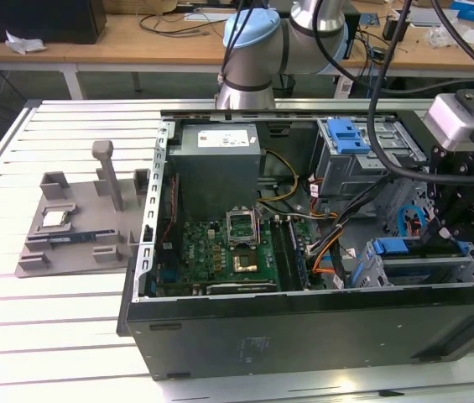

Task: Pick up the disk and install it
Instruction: 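Insert the second disk wire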

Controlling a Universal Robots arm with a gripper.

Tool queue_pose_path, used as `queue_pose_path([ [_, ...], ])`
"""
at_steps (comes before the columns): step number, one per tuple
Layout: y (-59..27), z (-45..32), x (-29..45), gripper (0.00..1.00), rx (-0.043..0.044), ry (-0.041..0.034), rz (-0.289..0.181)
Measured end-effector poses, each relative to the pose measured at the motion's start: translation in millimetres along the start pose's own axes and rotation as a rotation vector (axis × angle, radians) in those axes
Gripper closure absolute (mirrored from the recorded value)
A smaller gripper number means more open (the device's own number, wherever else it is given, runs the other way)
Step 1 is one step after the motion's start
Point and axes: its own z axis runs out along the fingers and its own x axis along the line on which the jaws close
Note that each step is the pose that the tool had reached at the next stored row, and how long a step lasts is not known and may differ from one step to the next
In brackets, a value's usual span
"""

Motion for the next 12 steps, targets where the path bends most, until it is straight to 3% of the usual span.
queue_pose_path([
  [6,0.2,-5.3,-0.3,0.89,0.0034,-0.0002,0.0],
  [12,0.2,-3.1,-0.2,0.89,0.0025,-0.0022,0.0],
])
